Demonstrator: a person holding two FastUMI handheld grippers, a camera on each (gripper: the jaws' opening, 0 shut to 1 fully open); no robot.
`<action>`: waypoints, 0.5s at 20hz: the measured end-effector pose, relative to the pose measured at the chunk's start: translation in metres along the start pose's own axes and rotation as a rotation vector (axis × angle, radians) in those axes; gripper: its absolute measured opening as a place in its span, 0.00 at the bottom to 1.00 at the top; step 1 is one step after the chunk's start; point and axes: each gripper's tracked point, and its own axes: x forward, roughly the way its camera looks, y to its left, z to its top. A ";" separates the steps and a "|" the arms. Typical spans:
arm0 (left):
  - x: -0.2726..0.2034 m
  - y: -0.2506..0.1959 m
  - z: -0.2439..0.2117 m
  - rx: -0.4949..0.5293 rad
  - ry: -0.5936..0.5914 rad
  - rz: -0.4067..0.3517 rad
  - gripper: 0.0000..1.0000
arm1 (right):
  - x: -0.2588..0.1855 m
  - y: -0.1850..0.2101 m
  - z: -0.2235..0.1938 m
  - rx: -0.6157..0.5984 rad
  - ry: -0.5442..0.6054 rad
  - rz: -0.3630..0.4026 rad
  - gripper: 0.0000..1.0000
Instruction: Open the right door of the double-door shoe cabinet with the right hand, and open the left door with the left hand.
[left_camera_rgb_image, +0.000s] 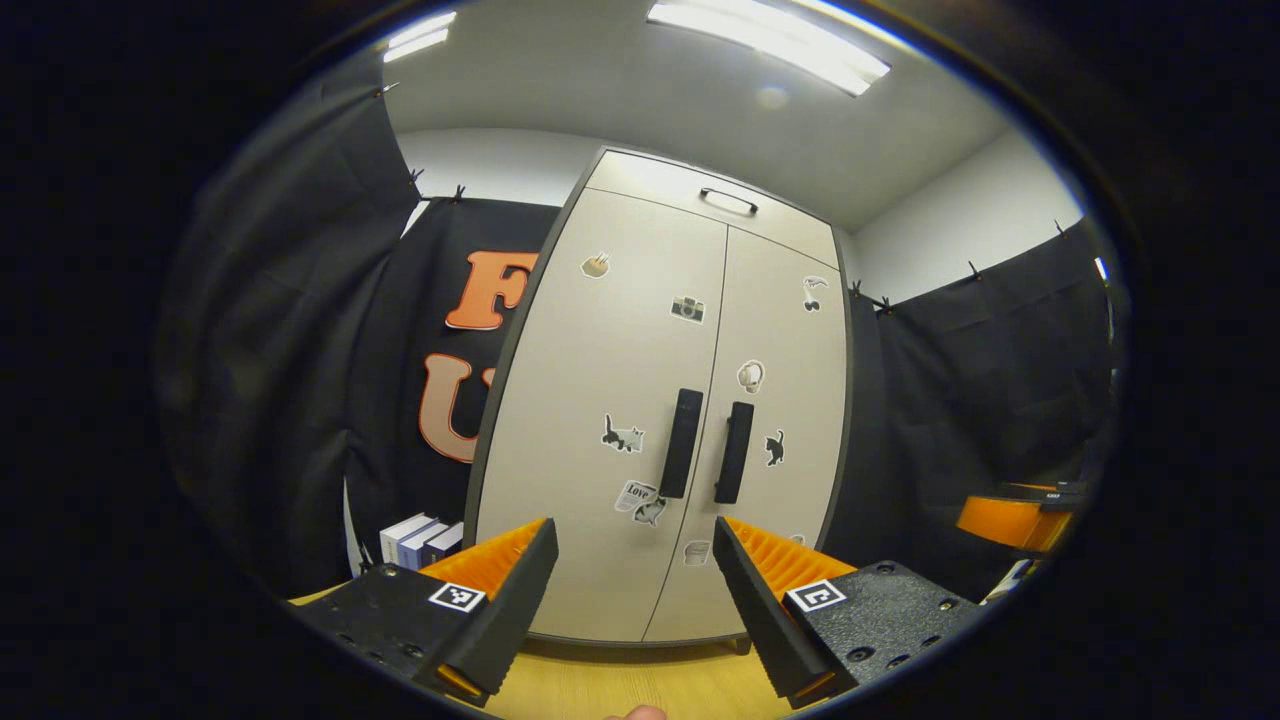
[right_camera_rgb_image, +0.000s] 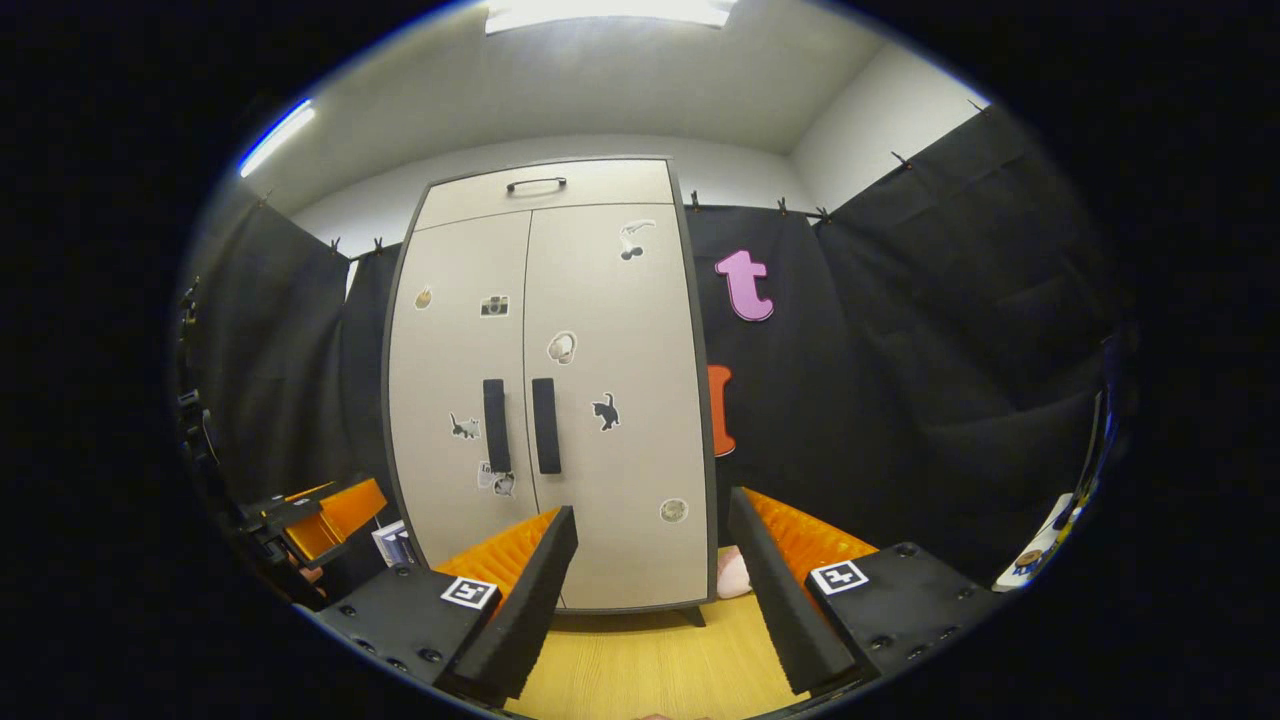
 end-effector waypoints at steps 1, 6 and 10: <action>0.002 0.002 -0.002 0.006 0.006 0.013 0.94 | 0.010 0.003 0.002 -0.012 0.000 0.013 0.98; 0.012 0.005 -0.018 0.034 0.037 0.092 0.94 | 0.076 0.025 0.011 -0.035 -0.017 0.133 0.98; 0.009 0.011 -0.005 0.080 -0.018 0.206 0.94 | 0.137 0.051 0.034 -0.035 -0.049 0.258 0.98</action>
